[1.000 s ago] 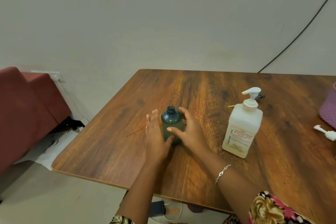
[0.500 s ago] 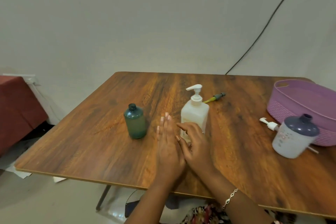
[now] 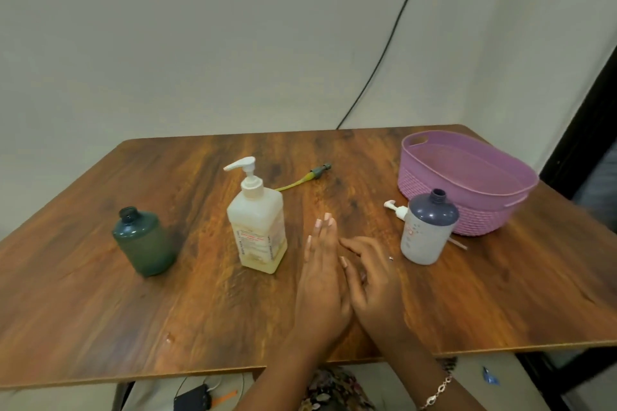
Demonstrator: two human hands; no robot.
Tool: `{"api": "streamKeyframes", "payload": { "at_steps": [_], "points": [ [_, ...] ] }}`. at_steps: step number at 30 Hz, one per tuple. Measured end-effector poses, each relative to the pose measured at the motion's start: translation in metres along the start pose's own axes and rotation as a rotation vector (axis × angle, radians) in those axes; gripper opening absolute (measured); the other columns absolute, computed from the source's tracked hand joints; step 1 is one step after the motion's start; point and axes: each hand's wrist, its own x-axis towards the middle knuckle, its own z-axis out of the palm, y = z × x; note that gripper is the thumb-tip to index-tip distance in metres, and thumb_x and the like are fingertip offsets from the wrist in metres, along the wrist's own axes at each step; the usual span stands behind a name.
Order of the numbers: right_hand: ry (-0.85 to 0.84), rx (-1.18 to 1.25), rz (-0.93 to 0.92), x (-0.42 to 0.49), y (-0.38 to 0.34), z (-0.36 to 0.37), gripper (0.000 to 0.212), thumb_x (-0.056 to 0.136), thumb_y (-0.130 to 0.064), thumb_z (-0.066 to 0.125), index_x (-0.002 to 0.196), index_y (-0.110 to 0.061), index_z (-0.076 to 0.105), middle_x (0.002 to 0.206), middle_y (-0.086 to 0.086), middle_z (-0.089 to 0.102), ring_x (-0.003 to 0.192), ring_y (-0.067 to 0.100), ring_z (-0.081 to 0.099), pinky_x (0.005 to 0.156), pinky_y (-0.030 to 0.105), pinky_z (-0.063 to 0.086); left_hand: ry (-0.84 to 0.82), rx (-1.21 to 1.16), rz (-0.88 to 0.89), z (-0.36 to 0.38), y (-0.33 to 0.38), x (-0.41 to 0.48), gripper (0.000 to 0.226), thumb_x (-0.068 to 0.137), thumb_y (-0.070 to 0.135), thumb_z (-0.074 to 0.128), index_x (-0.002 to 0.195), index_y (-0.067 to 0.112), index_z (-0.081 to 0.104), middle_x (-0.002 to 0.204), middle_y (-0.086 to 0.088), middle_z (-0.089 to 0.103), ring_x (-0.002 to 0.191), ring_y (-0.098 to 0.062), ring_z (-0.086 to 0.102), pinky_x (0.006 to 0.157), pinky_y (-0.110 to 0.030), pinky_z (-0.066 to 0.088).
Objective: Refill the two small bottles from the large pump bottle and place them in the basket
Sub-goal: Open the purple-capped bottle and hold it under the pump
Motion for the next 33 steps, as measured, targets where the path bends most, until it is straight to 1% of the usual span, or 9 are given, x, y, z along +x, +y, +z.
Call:
{"api": "streamKeyframes", "payload": {
  "at_steps": [5,8,12,15,17,20,23,28,33],
  "points": [
    [0.153,-0.038,0.058,0.001,0.024,-0.036,0.009,0.084,-0.017,0.054,0.081,-0.010,0.058,0.086,-0.003,0.056,0.083,0.006,0.052,0.068,0.021,0.045,-0.087,-0.105,-0.027,0.037,0.019,0.017,0.067,0.093,0.021,0.049,0.145,0.016,0.007,0.154,0.005,0.008,0.145,-0.008,0.003,0.119,-0.033,0.008],
    [0.274,-0.048,0.119,0.002,0.042,-0.057,0.010,0.083,-0.021,0.057,0.080,-0.013,0.054,0.087,-0.001,0.052,0.083,0.008,0.051,0.069,0.017,0.043,-0.143,-0.143,-0.071,0.060,0.030,0.029,0.071,0.092,0.029,0.050,0.143,0.029,0.000,0.154,0.011,0.004,0.144,-0.005,0.002,0.118,-0.036,0.013],
    [0.393,-0.092,0.191,0.006,0.070,-0.080,0.018,0.079,-0.022,0.062,0.088,-0.009,0.053,0.093,0.006,0.050,0.088,0.015,0.050,0.078,0.013,0.040,-0.162,-0.227,-0.125,0.084,0.042,0.054,0.073,0.083,0.051,0.052,0.134,0.051,0.000,0.147,0.026,0.005,0.139,0.000,0.011,0.114,-0.023,0.017],
    [0.407,-0.093,0.243,0.011,0.087,-0.089,0.031,0.076,-0.019,0.065,0.100,-0.001,0.054,0.101,0.004,0.050,0.093,0.013,0.050,0.083,0.007,0.038,-0.215,-0.219,-0.160,0.100,0.042,0.067,0.083,0.083,0.048,0.061,0.142,0.043,0.004,0.149,0.025,0.010,0.136,0.004,0.013,0.110,-0.018,0.018],
    [0.372,-0.073,0.275,0.015,0.096,-0.090,0.036,0.078,-0.021,0.066,0.109,-0.006,0.052,0.107,0.002,0.050,0.099,0.008,0.050,0.085,0.007,0.038,-0.231,-0.214,-0.160,0.108,0.040,0.073,0.083,0.083,0.043,0.063,0.139,0.041,0.003,0.140,0.029,0.012,0.131,0.008,0.015,0.105,-0.009,0.015],
    [0.309,-0.008,0.352,0.024,0.108,-0.089,0.046,0.078,-0.009,0.069,0.120,-0.009,0.049,0.117,0.002,0.054,0.107,0.013,0.054,0.086,0.016,0.045,-0.235,-0.251,-0.193,0.116,0.038,0.083,0.086,0.083,0.035,0.066,0.144,0.030,0.005,0.144,0.019,0.019,0.134,0.000,0.020,0.107,-0.014,0.017],
    [0.268,-0.008,0.366,0.033,0.115,-0.088,0.051,0.077,-0.009,0.070,0.123,-0.007,0.050,0.120,0.001,0.054,0.111,0.013,0.054,0.087,0.018,0.046,-0.210,-0.315,-0.271,0.122,0.038,0.092,0.086,0.080,0.036,0.067,0.147,0.019,0.017,0.148,0.005,0.032,0.134,-0.009,0.032,0.107,-0.019,0.026],
    [0.236,0.008,0.395,0.038,0.113,-0.088,0.049,0.078,-0.010,0.069,0.122,-0.009,0.050,0.120,0.001,0.054,0.111,0.013,0.053,0.087,0.009,0.044,-0.172,-0.338,-0.326,0.120,0.040,0.097,0.077,0.076,0.025,0.075,0.140,0.019,0.033,0.137,0.006,0.045,0.119,-0.002,0.043,0.094,-0.007,0.035],
    [0.216,0.053,0.383,0.045,0.092,-0.083,0.051,0.078,-0.011,0.069,0.123,-0.015,0.047,0.119,-0.003,0.052,0.111,0.004,0.050,0.087,0.005,0.039,-0.115,-0.374,-0.322,0.100,0.040,0.097,0.081,0.071,0.028,0.080,0.139,0.018,0.038,0.134,0.005,0.049,0.120,-0.009,0.047,0.102,-0.033,0.043]
  ]
}}
